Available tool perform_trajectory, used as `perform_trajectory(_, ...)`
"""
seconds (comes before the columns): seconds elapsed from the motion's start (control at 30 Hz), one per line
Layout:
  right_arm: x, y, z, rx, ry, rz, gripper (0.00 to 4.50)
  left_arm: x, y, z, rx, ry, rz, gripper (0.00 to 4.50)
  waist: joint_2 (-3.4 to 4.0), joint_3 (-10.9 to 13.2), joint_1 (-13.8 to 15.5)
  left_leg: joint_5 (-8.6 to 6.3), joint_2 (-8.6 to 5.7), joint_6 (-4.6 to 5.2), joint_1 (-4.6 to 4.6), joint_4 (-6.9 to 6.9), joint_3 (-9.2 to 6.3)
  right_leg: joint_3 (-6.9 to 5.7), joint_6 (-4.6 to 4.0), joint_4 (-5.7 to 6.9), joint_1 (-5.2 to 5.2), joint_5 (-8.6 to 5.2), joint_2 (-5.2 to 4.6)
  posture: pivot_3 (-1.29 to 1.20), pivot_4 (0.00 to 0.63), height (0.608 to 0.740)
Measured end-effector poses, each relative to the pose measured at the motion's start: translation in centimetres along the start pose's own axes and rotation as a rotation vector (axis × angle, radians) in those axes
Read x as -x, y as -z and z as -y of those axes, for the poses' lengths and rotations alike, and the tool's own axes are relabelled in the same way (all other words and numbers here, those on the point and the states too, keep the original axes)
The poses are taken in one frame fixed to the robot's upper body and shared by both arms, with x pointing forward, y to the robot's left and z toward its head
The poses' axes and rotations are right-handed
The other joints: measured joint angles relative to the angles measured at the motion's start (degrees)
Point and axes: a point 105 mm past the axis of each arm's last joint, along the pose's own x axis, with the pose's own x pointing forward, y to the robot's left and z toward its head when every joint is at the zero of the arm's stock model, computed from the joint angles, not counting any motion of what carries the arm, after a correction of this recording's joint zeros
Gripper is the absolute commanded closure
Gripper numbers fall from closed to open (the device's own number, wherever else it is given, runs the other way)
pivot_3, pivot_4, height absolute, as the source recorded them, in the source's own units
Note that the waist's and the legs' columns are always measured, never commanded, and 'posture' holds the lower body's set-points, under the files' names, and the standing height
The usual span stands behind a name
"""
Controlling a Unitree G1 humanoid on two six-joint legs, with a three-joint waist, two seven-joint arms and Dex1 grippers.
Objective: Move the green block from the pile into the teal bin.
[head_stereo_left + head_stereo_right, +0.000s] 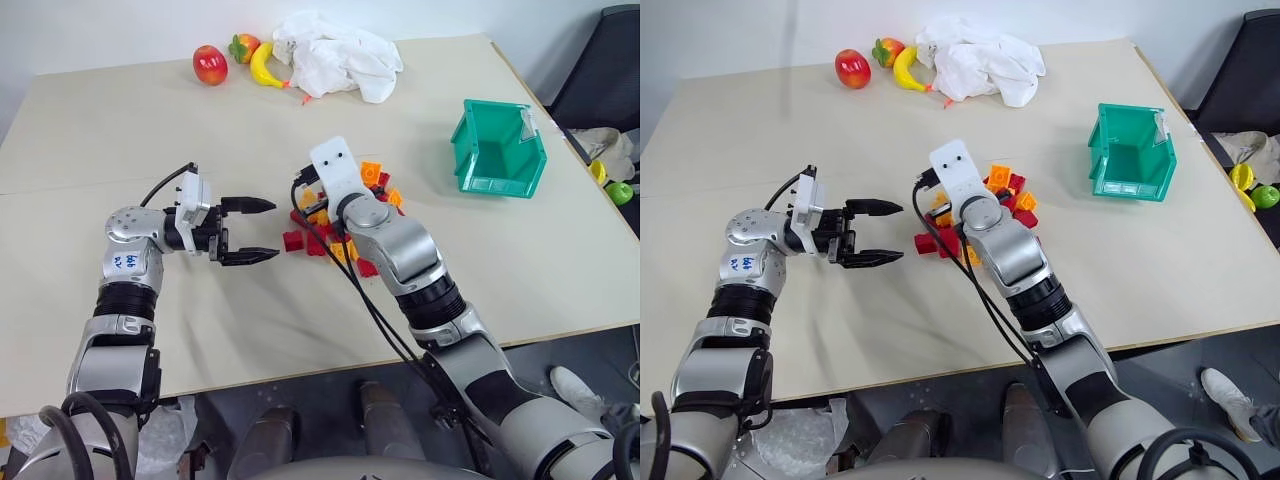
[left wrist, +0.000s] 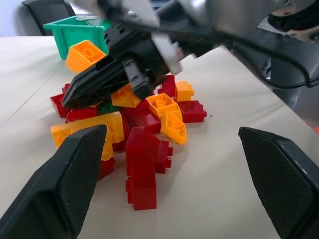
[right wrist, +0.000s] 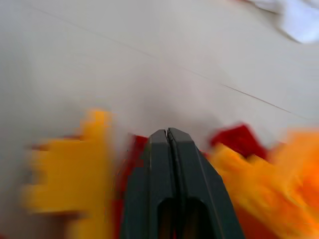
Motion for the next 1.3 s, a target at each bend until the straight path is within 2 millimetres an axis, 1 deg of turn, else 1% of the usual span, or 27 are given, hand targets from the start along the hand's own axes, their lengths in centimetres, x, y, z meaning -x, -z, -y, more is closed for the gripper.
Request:
perform_trajectory(0.13, 0.4, 1.2, 1.7, 0.000, 0.054, -0.046, 4.45, 0.0, 0.0, 0.0, -0.001, -0.004, 0.000, 0.00, 0.01, 0.0, 0.0, 0.00, 0.00, 0.00, 0.00, 0.04, 0.01, 0.01, 0.00, 0.07, 0.00, 0.00, 0.00, 0.00, 0.150, 0.740)
perform_trajectory(0.27, 1.5, 3.0, 4.0, 0.032, 0.106, -0.093, 4.45, 0.0, 0.0, -0.1, -0.004, -0.008, 0.000, 0.00, 0.00, 0.0, 0.2, -0.01, -0.09, 0.03, -0.01, 0.08, 0.02, 0.03, 0.00, 0.08, 0.00, 0.00, -0.08, 0.00, 0.150, 0.740)
perform_trajectory(0.37, 2.3, 3.4, 5.0, 0.049, 0.116, -0.098, 4.45, -0.1, 0.0, -0.1, -0.007, -0.012, 0.001, 0.00, 0.00, 0.0, 0.2, -0.01, -0.06, 0.03, -0.01, 0.07, 0.04, 0.04, 0.00, 0.08, -0.02, 0.00, -0.06, 0.00, 0.150, 0.740)
perform_trajectory(0.5, 3.2, 3.9, 7.0, 0.086, 0.133, -0.099, 4.45, -0.1, 0.0, -0.2, -0.008, -0.016, 0.002, 0.00, 0.00, 0.0, 0.2, -0.01, -0.07, 0.03, -0.01, 0.07, 0.07, 0.05, 0.00, 0.08, -0.01, 0.00, -0.07, 0.00, 0.150, 0.740)
perform_trajectory(0.73, 4.0, 4.8, 8.7, 0.151, 0.082, -0.061, 4.45, -0.1, -0.1, -0.3, -0.010, -0.024, 0.003, 0.00, 0.00, 0.0, 0.7, -0.04, -0.11, 0.08, -0.01, 0.10, 0.13, 0.08, 0.03, 0.06, 0.00, 0.02, -0.10, 0.00, 0.150, 0.740)
perform_trajectory(0.8, 4.2, 4.4, 9.9, 0.175, 0.094, -0.030, 4.45, -0.1, -0.1, -0.3, -0.011, -0.025, 0.003, 0.00, 0.00, 0.0, 0.8, -0.04, -0.11, 0.08, -0.01, 0.10, 0.15, 0.08, 0.03, 0.05, -0.01, 0.02, -0.10, 0.00, 0.150, 0.740)
perform_trajectory(0.87, 4.4, 4.2, 11.6, 0.199, 0.121, -0.005, 4.45, -0.1, -0.1, -0.3, -0.011, -0.026, 0.004, 0.00, 0.00, 0.0, 1.1, -0.04, -0.10, 0.08, -0.01, 0.09, 0.17, 0.09, 0.03, 0.03, -0.01, 0.02, -0.09, 0.00, 0.150, 0.740)
perform_trajectory(0.93, 4.5, 4.4, 12.5, 0.225, 0.121, 0.008, 4.45, -0.2, -0.1, -0.3, -0.011, -0.028, 0.005, 0.00, -0.01, 0.0, 1.2, -0.04, -0.07, 0.08, -0.01, 0.09, 0.20, 0.10, 0.03, 0.03, -0.01, 0.02, -0.08, 0.00, 0.150, 0.740)
perform_trajectory(1.03, 4.8, 4.7, 12.1, 0.251, 0.040, 0.029, 4.45, -0.4, 0.0, -0.3, -0.011, -0.028, 0.011, 0.00, -0.01, 0.0, 1.2, -0.04, -0.07, 0.08, -0.01, 0.08, 0.23, 0.11, 0.04, 0.02, -0.01, 0.02, -0.07, 0.00, 0.150, 0.740)
perform_trajectory(1.1, 6.0, 4.7, 11.5, 0.213, -0.081, 0.066, 4.45, -0.7, -0.1, -0.2, -0.010, -0.021, 0.021, 0.00, -0.01, 0.0, 1.6, -0.05, -0.06, 0.11, -0.02, 0.08, 0.23, 0.11, 0.04, 0.00, -0.01, 0.02, -0.07, 0.00, 0.150, 0.740)
perform_trajectory(1.13, 6.9, 4.7, 11.4, 0.196, -0.143, 0.084, 4.28, -0.9, -0.1, -0.2, -0.009, -0.017, 0.025, 0.00, -0.01, 0.0, 1.7, -0.06, -0.06, 0.13, -0.05, 0.08, 0.22, 0.10, 0.05, -0.02, -0.01, 0.03, -0.07, 0.00, 0.150, 0.740)
perform_trajectory(1.17, 8.3, 4.8, 11.6, 0.190, -0.235, 0.090, 4.08, -1.0, -0.1, -0.1, -0.009, -0.011, 0.028, 0.00, 0.00, 0.0, 2.1, -0.09, -0.12, 0.19, -0.08, 0.12, 0.21, 0.07, 0.08, -0.06, 0.01, 0.04, -0.12, 0.00, 0.150, 0.740)
perform_trajectory(1.23, 10.6, 5.0, 13.0, 0.168, -0.335, 0.090, 3.53, -0.9, 0.0, -0.1, -0.005, -0.008, 0.026, 0.00, 0.00, 0.0, 2.6, -0.14, -0.12, 0.29, -0.08, 0.17, 0.22, 0.06, 0.18, -0.22, 0.12, 0.10, -0.11, 0.00, 0.150, 0.740)
perform_trajectory(1.3, 12.9, 5.3, 15.0, 0.147, -0.364, 0.094, 2.87, -0.9, 0.0, -0.1, -0.003, -0.005, 0.026, 0.00, 0.00, 0.0, 3.2, -0.16, -0.11, 0.37, -0.05, 0.18, 0.24, 0.07, 0.27, -0.45, 0.23, 0.17, -0.08, 0.00, 0.150, 0.740)
